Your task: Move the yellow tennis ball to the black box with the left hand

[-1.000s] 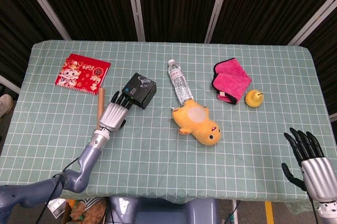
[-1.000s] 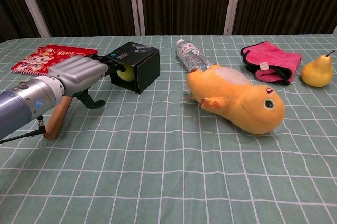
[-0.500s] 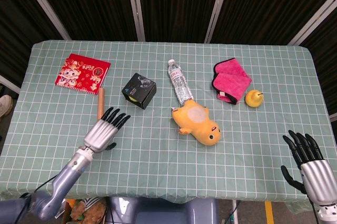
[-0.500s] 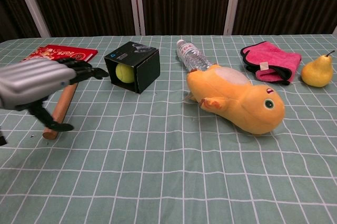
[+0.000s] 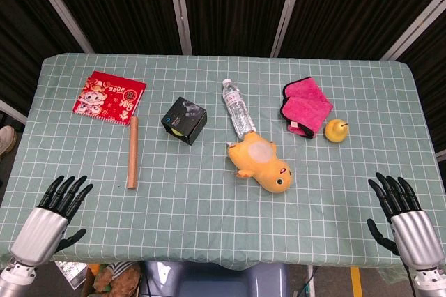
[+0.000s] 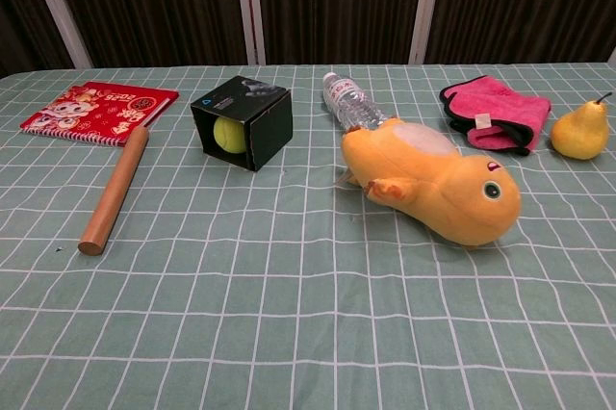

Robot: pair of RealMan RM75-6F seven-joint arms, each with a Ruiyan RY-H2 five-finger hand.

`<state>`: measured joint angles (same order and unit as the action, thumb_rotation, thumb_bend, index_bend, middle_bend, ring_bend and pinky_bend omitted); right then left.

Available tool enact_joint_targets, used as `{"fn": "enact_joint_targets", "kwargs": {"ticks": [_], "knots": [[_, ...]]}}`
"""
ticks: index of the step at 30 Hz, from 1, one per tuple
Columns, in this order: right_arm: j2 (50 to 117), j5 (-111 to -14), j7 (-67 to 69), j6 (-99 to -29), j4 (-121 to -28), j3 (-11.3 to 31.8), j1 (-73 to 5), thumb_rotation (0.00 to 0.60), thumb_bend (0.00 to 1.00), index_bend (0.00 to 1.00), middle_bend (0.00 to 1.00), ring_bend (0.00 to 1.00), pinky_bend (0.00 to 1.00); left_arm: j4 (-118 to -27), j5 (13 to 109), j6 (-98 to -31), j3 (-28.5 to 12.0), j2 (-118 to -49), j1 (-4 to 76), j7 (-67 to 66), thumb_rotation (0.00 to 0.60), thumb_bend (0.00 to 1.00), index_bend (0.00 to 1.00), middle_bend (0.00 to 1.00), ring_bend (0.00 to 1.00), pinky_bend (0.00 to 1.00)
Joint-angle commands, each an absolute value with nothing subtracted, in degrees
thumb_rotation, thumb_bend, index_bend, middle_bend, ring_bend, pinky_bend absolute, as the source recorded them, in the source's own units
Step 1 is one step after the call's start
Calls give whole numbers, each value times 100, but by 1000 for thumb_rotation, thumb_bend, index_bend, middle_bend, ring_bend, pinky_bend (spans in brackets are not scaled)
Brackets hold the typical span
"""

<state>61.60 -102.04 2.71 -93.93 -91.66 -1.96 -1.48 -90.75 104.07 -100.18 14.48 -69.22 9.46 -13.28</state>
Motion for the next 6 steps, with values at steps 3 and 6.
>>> {"fn": "enact_joint_targets", "kwargs": {"ticks": [3, 6], "knots": [[6151, -10214, 233, -9446, -9173, -204, -114, 600, 437, 0, 0, 0, 0, -8714, 10702, -10147, 1348, -7102, 861, -1103, 600, 86, 0, 0, 0, 0], [6157, -10205, 211, -9475, -9148, -198, -95, 600, 438, 0, 0, 0, 0, -8622, 10755, -10138, 1275, -7150, 852, -1080, 600, 75, 0, 0, 0, 0]]}}
